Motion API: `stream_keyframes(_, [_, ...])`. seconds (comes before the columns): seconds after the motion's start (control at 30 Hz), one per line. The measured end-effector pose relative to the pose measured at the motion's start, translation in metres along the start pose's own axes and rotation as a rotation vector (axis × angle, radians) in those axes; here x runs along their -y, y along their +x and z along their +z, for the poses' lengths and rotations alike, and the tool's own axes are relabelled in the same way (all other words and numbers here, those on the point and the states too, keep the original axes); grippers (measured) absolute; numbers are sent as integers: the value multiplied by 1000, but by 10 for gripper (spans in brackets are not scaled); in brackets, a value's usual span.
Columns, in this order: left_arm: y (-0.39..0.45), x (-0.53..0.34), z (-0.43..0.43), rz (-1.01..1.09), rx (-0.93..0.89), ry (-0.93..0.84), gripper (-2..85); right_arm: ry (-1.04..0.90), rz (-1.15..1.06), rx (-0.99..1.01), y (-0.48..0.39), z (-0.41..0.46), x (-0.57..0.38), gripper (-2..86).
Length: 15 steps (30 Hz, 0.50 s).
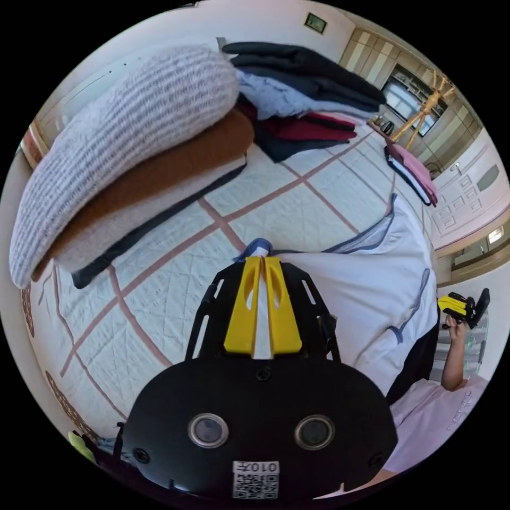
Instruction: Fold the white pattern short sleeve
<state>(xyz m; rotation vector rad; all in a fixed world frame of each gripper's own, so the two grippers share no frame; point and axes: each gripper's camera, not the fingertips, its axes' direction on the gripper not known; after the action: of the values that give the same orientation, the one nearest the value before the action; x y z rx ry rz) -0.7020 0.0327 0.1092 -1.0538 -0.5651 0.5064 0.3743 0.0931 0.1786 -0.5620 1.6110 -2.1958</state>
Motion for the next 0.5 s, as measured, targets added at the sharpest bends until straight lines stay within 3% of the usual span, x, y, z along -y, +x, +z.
stream_keyframes(0.2, [-20,-22,-10,-11,-220,126,88,26,-3,-21,2,-15,8,56])
stream_keyframes(0.33, [-23,-63,-56,-34,-150,258,109,54,21,-62,17,-28,21,68])
stream_keyframes(0.5, [-45,-74,-39,-84,-195,178,117,103,87,-126,54,-39,71,87])
